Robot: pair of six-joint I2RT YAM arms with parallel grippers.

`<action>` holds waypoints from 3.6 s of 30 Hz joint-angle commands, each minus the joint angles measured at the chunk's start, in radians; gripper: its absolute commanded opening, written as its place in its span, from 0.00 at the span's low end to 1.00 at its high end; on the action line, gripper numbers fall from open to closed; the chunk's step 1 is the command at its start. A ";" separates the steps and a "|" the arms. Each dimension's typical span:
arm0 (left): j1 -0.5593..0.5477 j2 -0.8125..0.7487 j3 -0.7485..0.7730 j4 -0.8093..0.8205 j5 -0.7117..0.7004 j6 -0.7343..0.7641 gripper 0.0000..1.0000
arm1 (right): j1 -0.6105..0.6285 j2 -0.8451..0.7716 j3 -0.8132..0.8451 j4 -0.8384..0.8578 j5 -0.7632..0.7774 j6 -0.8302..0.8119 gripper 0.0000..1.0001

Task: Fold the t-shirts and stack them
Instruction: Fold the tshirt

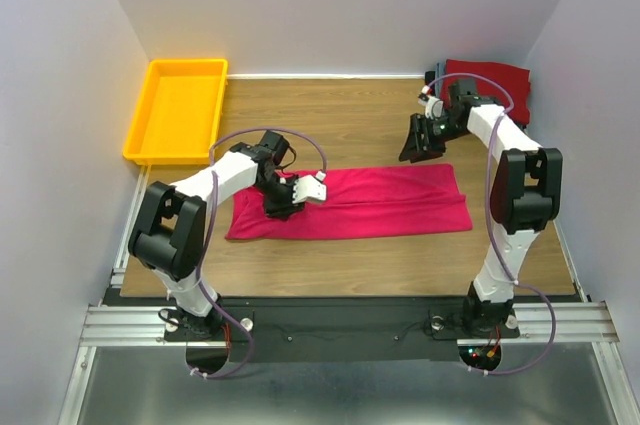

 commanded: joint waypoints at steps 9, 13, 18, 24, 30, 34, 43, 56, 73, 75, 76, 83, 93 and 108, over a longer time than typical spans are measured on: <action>0.014 -0.162 0.043 0.165 0.072 -0.401 0.41 | -0.024 0.018 0.039 -0.060 0.274 -0.179 0.45; 0.016 -0.056 0.005 0.232 -0.104 -0.499 0.38 | -0.026 0.052 0.000 -0.050 0.338 -0.201 0.40; 0.016 0.006 -0.059 0.259 -0.155 -0.524 0.37 | -0.026 0.061 -0.089 -0.011 0.451 -0.219 0.34; 0.016 0.081 -0.038 0.264 -0.222 -0.553 0.34 | -0.031 -0.029 -0.258 0.012 0.557 -0.273 0.29; 0.014 0.312 0.262 0.221 -0.264 -0.483 0.31 | -0.028 -0.282 -0.496 -0.049 0.499 -0.383 0.28; 0.019 0.529 0.738 0.112 -0.267 -0.446 0.33 | 0.017 -0.439 -0.551 -0.187 0.370 -0.467 0.28; 0.046 0.308 0.719 0.202 -0.124 -0.556 0.45 | 0.017 -0.387 -0.308 -0.214 0.297 -0.454 0.31; 0.054 0.379 0.534 0.284 -0.141 -1.113 0.31 | 0.071 -0.247 -0.428 -0.082 0.347 -0.437 0.16; 0.191 0.920 1.302 0.071 -0.247 -0.941 0.27 | 0.388 -0.112 -0.311 -0.030 -0.033 -0.127 0.28; 0.203 0.931 1.367 0.090 -0.248 -0.888 0.30 | 0.385 -0.133 -0.210 -0.037 -0.059 -0.115 0.35; 0.201 0.914 1.361 0.106 -0.244 -0.845 0.32 | 0.379 -0.146 -0.183 -0.036 -0.058 -0.116 0.39; 0.171 0.618 1.051 0.269 -0.170 -0.901 0.40 | 0.374 -0.200 -0.247 -0.022 0.124 -0.208 0.34; 0.117 0.550 0.806 0.238 -0.118 -1.090 0.34 | 0.374 -0.124 -0.372 0.030 0.248 -0.245 0.13; 0.112 0.642 0.795 0.223 -0.172 -1.090 0.34 | 0.586 -0.118 -0.395 0.041 -0.132 -0.216 0.25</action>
